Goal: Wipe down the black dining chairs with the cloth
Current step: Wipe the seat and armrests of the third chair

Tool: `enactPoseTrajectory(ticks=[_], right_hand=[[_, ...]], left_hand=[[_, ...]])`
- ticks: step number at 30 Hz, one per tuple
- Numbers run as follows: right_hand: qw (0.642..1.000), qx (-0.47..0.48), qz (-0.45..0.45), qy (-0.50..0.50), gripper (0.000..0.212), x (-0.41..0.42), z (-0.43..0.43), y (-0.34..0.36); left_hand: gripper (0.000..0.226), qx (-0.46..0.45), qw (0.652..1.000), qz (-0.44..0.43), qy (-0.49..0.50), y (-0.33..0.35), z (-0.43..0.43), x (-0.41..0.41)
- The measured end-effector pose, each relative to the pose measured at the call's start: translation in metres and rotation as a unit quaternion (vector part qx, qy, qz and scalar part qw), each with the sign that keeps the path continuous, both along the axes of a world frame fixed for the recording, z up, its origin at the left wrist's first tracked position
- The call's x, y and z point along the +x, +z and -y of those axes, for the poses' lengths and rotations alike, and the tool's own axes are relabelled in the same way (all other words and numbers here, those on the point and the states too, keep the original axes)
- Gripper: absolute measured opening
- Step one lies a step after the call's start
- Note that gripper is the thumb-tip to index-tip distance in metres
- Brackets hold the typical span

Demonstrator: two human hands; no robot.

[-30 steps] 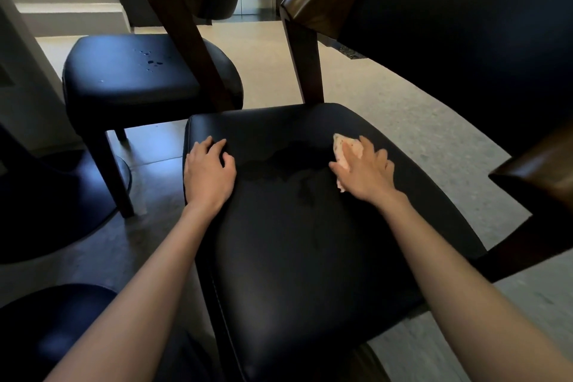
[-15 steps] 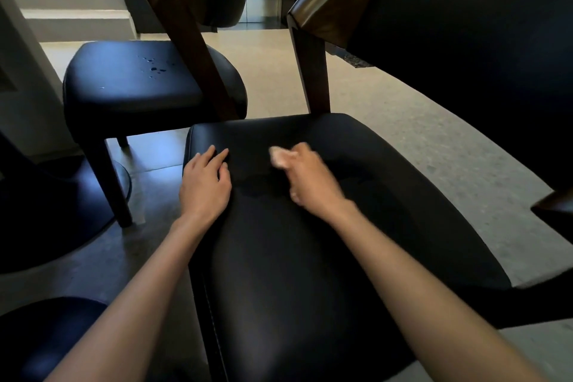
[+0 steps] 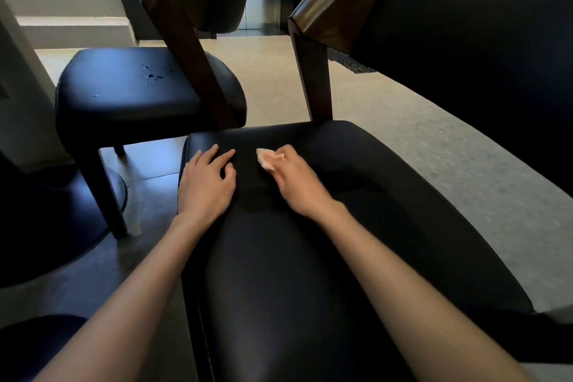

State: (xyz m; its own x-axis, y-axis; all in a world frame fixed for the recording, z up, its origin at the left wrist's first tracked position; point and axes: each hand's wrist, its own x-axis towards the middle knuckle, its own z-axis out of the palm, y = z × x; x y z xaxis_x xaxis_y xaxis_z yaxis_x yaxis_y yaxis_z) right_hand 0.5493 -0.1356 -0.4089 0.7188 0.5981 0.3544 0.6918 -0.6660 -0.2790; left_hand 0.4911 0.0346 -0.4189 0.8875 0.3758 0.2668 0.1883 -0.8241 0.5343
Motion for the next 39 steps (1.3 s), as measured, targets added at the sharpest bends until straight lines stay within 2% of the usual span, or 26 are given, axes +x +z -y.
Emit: enactPoseTrajectory(ticks=[1, 3, 5, 7, 9, 13, 16, 17, 19, 22, 25, 27, 30, 32, 33, 34, 36, 39], right_hand=[[1.000, -0.006, 0.002, -0.029, 0.026, 0.011, 0.014, 0.000], [0.987, 0.005, -0.007, -0.159, 0.024, 0.042, 0.057, -0.001], [0.953, 0.021, -0.029, -0.302, 0.026, 0.063, 0.103, -0.001], [0.931, 0.040, -0.058, -0.359, 0.031, 0.064, 0.115, 0.000], [0.944, 0.059, -0.064, -0.317, 0.027, 0.047, 0.084, 0.005], [0.990, 0.058, -0.060, -0.115, 0.019, 0.002, 0.005, 0.001], [0.995, 0.042, -0.048, -0.080, 0.023, 0.006, 0.007, -0.004], [0.994, 0.037, -0.042, -0.095, 0.021, 0.018, 0.017, -0.005], [0.980, 0.019, -0.038, -0.193, 0.021, 0.046, 0.046, -0.004], [0.933, 0.039, -0.072, -0.351, 0.029, 0.080, 0.088, -0.002], [0.921, 0.017, -0.066, -0.383, 0.030, 0.086, 0.079, 0.002], [0.942, 0.025, -0.054, -0.331, 0.031, 0.074, 0.042, 0.007], [0.986, 0.020, -0.050, -0.156, 0.022, 0.046, -0.015, 0.010], [0.998, 0.014, -0.039, -0.046, 0.012, 0.039, -0.029, 0.010], [0.999, 0.005, -0.029, -0.021, 0.013, 0.044, -0.027, 0.009], [1.000, -0.010, -0.019, -0.020, 0.014, 0.052, -0.021, 0.009], [0.996, -0.026, -0.007, -0.079, 0.018, 0.078, 0.001, 0.007], [0.966, -0.028, -0.023, -0.256, 0.030, 0.121, 0.053, 0.001]], left_hand=[[0.042, 0.001, 1.000, -0.002, -0.001, 0.000, 0.000, -0.001], [0.042, 0.008, 1.000, -0.007, -0.001, 0.001, -0.001, -0.001], [0.043, 0.019, 1.000, -0.016, 0.003, 0.002, 0.000, -0.001], [0.044, 0.036, 0.999, -0.023, 0.011, 0.005, 0.002, 0.001], [0.043, 0.046, 0.999, -0.019, 0.021, 0.009, 0.005, 0.002], [0.043, 0.040, 0.999, -0.022, 0.024, 0.010, 0.006, 0.003], [0.043, 0.043, 0.998, -0.030, 0.018, 0.008, 0.003, 0.004], [0.043, 0.045, 0.998, -0.031, 0.017, 0.008, 0.001, 0.005], [0.042, 0.052, 0.998, -0.028, 0.017, 0.008, 0.000, 0.006], [0.042, 0.056, 0.998, -0.024, 0.022, 0.007, 0.000, 0.007], [0.042, 0.056, 0.998, -0.016, 0.030, 0.006, 0.002, 0.008], [0.041, 0.056, 0.998, -0.006, 0.032, 0.005, 0.003, 0.009], [0.041, 0.048, 0.998, 0.001, 0.038, 0.005, 0.002, 0.010], [0.042, 0.047, 0.998, -0.003, 0.040, 0.004, 0.001, 0.011], [0.043, 0.047, 0.998, -0.002, 0.041, 0.004, 0.001, 0.011], [0.043, 0.046, 0.998, -0.001, 0.042, 0.004, 0.000, 0.010], [0.042, 0.043, 0.998, 0.001, 0.039, 0.003, -0.001, 0.010], [0.042, 0.038, 0.999, 0.001, 0.036, 0.003, 0.000, 0.010]])
